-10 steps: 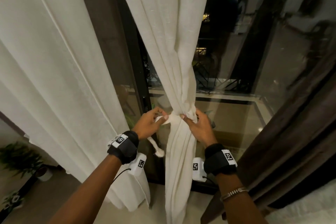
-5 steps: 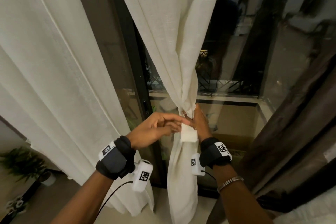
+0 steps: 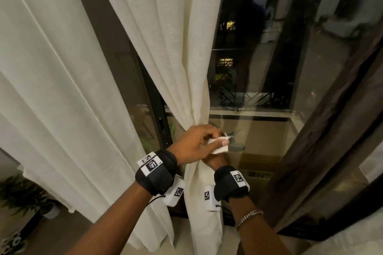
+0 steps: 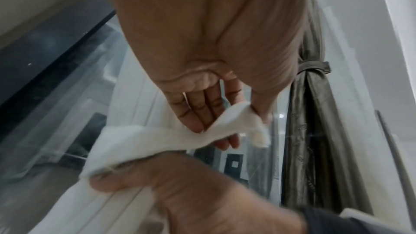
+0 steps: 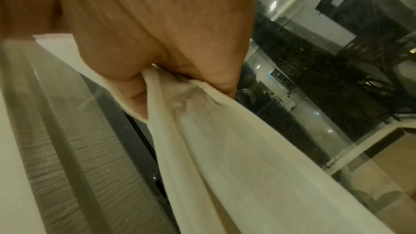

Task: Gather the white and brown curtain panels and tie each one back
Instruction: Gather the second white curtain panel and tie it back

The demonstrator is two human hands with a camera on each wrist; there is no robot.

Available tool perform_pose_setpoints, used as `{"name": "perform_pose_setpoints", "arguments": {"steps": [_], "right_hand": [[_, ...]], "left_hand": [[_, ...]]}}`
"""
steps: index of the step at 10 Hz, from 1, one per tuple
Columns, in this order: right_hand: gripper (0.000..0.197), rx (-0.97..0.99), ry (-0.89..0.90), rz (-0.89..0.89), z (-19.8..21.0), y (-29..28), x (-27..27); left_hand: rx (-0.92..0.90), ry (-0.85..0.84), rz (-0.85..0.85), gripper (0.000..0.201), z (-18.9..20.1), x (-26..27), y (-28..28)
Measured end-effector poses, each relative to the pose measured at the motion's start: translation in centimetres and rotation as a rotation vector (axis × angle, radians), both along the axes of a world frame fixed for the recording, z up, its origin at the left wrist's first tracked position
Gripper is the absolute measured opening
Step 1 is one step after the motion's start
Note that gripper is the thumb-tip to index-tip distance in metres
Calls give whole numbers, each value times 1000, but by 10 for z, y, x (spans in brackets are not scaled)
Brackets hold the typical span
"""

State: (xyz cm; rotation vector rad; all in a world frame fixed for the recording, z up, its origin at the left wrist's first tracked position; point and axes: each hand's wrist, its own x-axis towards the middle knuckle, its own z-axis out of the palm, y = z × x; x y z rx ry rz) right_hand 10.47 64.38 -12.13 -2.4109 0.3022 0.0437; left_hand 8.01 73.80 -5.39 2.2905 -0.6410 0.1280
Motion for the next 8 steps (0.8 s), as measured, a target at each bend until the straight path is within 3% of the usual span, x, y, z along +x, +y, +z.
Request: {"name": "perform_pose_setpoints", "arguments": {"steps": [1, 2, 3, 4, 5, 6, 8], "right_hand": [[47, 844, 17, 306, -23, -16, 20], [69, 1126, 126, 455, -24, -28, 16], [70, 1489, 226, 440, -27, -41, 16], [50, 1485, 211, 407, -26, -49, 16], [38, 1332, 155, 432, -23, -52, 16], [39, 1192, 45, 434, -19, -57, 16], [30, 1170, -61, 351, -17, -64, 11]], "left_hand": [[-111, 32, 162, 29, -18, 18, 15], [-167, 36, 246, 32, -30, 25, 28], [-235, 91, 221, 28, -36, 30, 37], [-308, 205, 161, 25, -35, 32, 44], [-299, 266, 82, 21, -30, 29, 49], [-229, 231, 80, 19, -30, 29, 53], [-248, 188, 169, 17, -40, 37, 57]]}}
